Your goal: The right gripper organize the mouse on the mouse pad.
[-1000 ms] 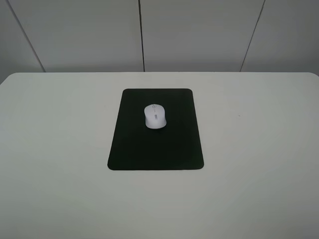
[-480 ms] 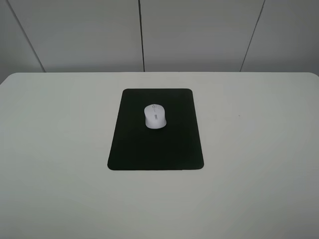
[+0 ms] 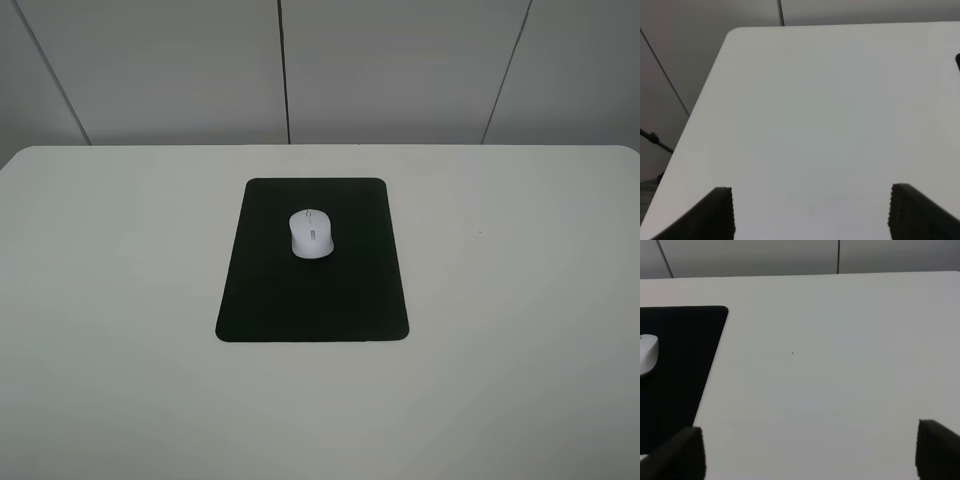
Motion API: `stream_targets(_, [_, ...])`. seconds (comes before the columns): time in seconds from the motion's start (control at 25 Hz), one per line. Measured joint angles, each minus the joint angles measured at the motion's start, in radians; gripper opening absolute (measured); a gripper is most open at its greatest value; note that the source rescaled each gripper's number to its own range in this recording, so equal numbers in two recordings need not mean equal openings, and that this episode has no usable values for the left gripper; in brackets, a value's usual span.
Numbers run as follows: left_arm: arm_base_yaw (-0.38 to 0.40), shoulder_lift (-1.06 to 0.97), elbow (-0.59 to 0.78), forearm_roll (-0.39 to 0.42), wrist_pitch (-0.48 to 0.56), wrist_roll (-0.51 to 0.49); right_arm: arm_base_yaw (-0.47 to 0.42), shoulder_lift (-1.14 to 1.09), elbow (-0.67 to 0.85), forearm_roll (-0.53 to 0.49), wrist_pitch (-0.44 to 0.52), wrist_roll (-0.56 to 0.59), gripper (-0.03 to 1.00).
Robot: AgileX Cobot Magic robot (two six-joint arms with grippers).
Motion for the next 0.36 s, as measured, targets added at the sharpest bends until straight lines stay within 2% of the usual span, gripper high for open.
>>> stream_targets(0.36, [0.0,0.0,0.0,0.0,0.0,0.0,0.0,0.0,0.0,0.0,0.0,0.0,0.99])
